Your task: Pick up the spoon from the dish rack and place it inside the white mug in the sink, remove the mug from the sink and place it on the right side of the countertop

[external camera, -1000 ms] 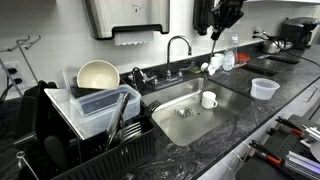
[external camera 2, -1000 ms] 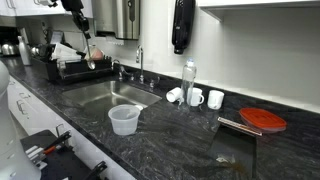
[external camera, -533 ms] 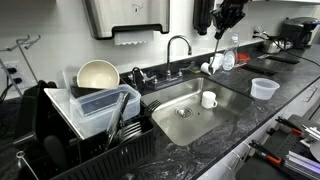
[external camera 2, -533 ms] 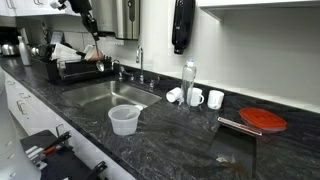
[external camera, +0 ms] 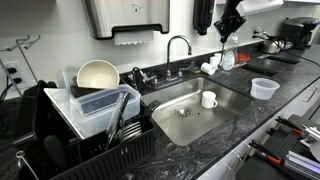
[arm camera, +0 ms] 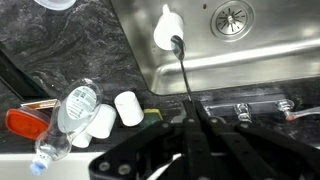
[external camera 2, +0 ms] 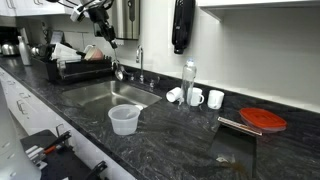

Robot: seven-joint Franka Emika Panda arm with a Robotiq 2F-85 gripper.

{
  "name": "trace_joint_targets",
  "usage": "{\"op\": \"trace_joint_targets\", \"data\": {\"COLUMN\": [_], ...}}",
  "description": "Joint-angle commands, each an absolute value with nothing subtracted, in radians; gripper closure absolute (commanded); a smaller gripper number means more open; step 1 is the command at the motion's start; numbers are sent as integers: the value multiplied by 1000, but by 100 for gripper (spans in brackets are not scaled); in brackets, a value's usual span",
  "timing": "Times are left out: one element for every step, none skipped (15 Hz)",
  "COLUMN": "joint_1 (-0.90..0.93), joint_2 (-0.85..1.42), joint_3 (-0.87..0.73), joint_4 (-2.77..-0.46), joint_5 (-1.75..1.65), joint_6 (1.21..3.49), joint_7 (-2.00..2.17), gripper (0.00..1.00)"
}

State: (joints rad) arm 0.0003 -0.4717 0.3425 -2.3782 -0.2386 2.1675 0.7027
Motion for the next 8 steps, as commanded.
{"op": "trace_joint_targets", "data": {"joint_1": [-13, -12, -10, -9, -9, -7, -6, -5], "joint_2": [-409, -387, -369, -351, -337, -322, -309, -296], "joint_3": [335, 328, 319, 311, 301, 289, 280, 270], "joint_4": [-2372, -2370, -2368, -2366, -2365, -2363, -2361, -2358], "joint_5": [-291, -295, -298, -302, -302, -296, -295, -292], "joint_6": [2175, 2178, 2182, 2185, 2190, 2200, 2210, 2225], "joint_7": [734, 736, 738, 740, 740, 738, 736, 734], "gripper": [99, 99, 99, 99, 99, 99, 99, 99]}}
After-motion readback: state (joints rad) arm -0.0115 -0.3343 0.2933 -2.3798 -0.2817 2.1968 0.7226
